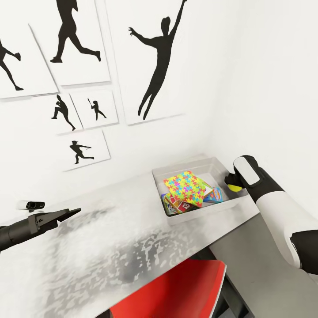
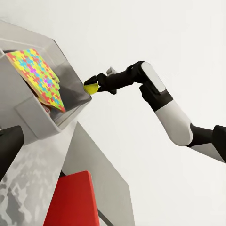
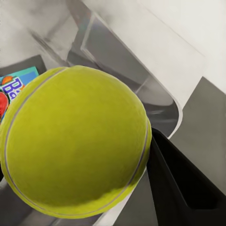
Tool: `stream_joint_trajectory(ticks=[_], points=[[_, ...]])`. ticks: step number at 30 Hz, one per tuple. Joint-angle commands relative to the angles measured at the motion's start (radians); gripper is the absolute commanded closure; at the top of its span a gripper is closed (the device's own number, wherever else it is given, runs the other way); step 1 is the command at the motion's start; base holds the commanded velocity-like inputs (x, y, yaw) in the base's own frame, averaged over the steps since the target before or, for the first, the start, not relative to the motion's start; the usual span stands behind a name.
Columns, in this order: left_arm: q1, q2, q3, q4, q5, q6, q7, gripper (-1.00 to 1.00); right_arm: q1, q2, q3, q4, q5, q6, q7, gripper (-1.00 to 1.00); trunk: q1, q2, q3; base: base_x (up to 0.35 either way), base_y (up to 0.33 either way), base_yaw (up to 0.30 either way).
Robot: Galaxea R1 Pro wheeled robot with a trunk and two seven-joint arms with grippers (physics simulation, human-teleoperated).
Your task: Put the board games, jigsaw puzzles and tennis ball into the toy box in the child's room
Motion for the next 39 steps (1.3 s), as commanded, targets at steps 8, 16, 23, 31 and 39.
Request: stream_joint_trajectory(ticks=[8, 16, 23, 31, 39], points=[[-0.001, 0.0, 0.001, 0.0, -0.001, 0.011, -0.004, -1.0, -0.002, -0.001, 0.006, -0.017, -0.013, 0.0, 0.005, 1.0, 0.001, -0.002, -0.002, 0.0, 0.0, 0.0], [-0.001, 0.001, 0.002, 0.0, -0.001, 0.011, -0.004, -1.0, -0.002, -0.001, 0.005, -0.02, -0.013, 0.0, 0.01, 1.0, 0.001, -0.002, -0.002, 0.0, 0.0, 0.0], [-0.001, 0.001, 0.002, 0.0, -0.001, 0.011, -0.004, -1.0, -0.002, -0.001, 0.006, -0.02, -0.013, 0.0, 0.01, 1.0, 0.001, -0.002, -0.002, 0.0, 0.0, 0.0], [-0.001, 0.0, 0.0, 0.0, -0.001, 0.011, -0.004, -1.0, -0.001, -0.003, 0.006, -0.02, -0.013, 0.0, 0.011, 1.0, 0.001, -0.002, -0.002, 0.0, 0.0, 0.0], [-0.001, 0.0, 0.001, 0.0, -0.001, 0.011, -0.004, -1.0, -0.001, -0.003, 0.006, -0.02, -0.013, 0.0, 0.016, 1.0, 0.001, -0.002, -0.002, 0.0, 0.0, 0.0]])
